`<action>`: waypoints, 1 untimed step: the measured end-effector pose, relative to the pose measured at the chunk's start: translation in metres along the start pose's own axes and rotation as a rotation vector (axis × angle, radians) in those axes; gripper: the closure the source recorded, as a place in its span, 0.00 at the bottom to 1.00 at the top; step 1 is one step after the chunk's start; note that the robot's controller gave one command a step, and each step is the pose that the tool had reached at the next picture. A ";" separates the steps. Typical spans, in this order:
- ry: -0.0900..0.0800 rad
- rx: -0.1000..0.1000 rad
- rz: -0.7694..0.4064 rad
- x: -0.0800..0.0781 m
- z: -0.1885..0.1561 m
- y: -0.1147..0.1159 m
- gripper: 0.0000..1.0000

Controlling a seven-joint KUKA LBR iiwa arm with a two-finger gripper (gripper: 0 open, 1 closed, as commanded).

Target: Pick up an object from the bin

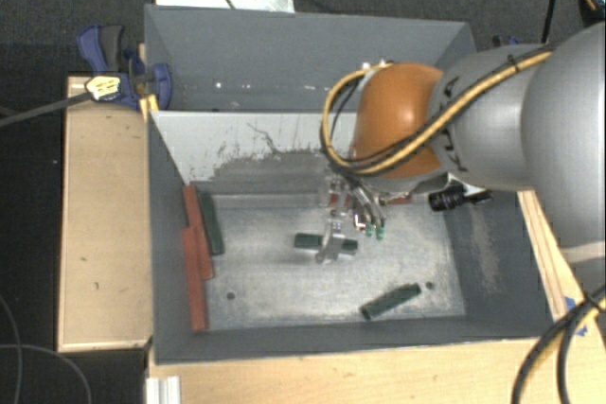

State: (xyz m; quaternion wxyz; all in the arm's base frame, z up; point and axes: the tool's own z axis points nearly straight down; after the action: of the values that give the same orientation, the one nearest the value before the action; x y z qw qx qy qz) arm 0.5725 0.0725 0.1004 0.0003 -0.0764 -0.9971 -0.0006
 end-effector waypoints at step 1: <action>0.002 0.001 0.078 0.016 0.031 0.002 0.00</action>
Offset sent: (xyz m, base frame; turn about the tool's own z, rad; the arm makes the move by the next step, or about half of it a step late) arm -0.0147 0.0038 -0.0304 0.0788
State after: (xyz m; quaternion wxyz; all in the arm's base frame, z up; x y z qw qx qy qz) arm 0.5573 0.0766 0.0690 0.0013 -0.1152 -0.9933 -0.0003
